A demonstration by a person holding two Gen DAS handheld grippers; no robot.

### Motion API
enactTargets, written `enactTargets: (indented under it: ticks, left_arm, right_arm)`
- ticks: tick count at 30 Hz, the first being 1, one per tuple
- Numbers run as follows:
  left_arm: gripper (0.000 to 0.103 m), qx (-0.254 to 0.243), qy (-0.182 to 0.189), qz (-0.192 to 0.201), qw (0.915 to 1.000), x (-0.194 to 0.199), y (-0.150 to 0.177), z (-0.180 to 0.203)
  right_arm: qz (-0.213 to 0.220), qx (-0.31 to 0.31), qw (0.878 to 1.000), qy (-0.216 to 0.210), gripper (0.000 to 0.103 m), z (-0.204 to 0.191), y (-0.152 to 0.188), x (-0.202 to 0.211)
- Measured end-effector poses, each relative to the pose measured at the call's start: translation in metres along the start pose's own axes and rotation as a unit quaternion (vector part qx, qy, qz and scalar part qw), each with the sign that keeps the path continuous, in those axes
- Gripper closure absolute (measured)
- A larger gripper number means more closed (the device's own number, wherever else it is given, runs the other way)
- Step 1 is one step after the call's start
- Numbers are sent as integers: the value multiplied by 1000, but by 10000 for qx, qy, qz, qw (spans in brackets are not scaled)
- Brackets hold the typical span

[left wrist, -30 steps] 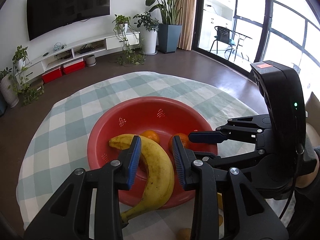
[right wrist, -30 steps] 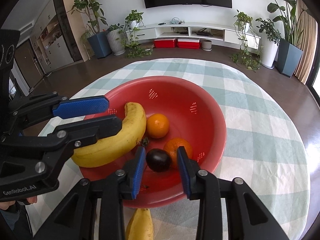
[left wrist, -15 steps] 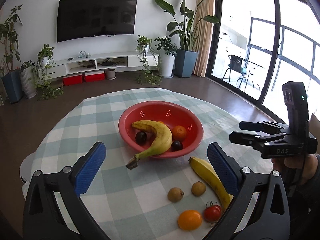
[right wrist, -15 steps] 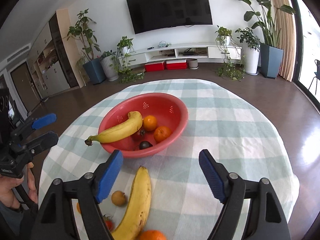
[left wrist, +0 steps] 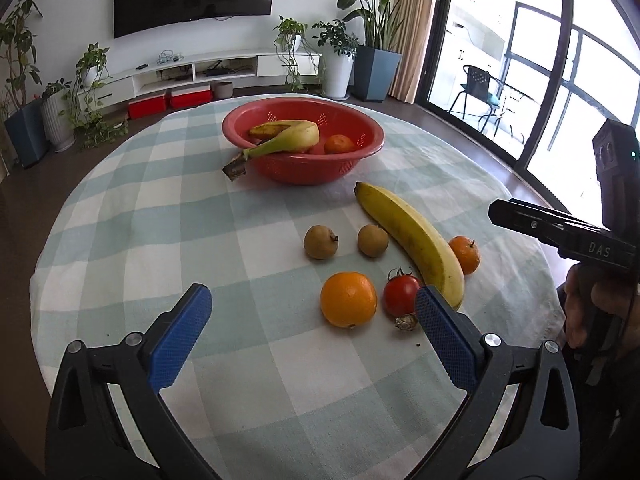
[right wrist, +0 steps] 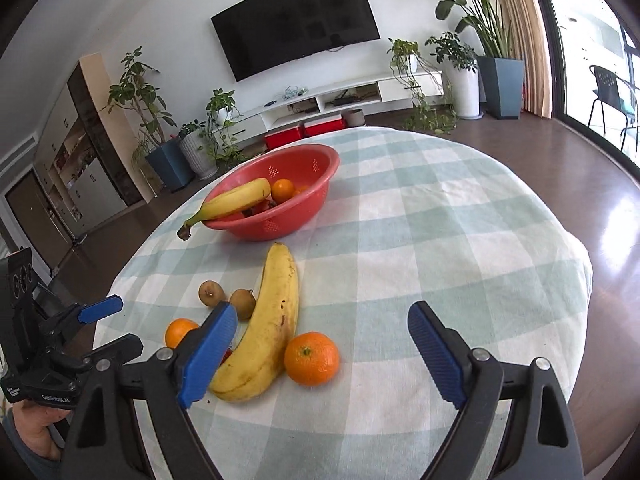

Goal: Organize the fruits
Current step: 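Move both tools back toward the remaining fruit, then grasp the large orange with the left tool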

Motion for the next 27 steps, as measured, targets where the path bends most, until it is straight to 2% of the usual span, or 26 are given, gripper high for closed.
enactTargets:
  ticks: [7, 15, 18, 20, 22, 27]
  left_arm:
    - [0, 41, -238, -315, 9992, -17, 2, -9]
    - [1, -155, -197, -473, 9986, -32, -3, 3]
    - [8, -262, -181, -532, 9981, -38, -6, 7]
    - [19, -345, -165, -602, 9975, -43, -6, 10]
    - [25, -402, -189, -691, 9966, -48, -5, 11]
    - [26, -361, -181, -806, 9959, -56, 0, 8]
  right_arm:
    - [41, -24, 10000, 23, 13, 2, -1, 0]
    - [97, -125, 9999, 16, 13, 6, -4, 1]
    - [76, -115, 9999, 15, 13, 7, -4, 1]
    - [82, -120, 9999, 14, 13, 7, -4, 1]
    - [81, -126, 9999, 15, 13, 7, -4, 1]
    - [92, -160, 9998, 6, 13, 7, -5, 1]
Point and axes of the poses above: each gripper's, at about its wrist camera, not at the fingertips, and x roughly against the way its jaws point, z to its right, y to its underside, the point moved 10 cm from there along -x, roughly the way its jaws point, and after that the axes turned 6 degrees about -z, right-handed, at the moved point
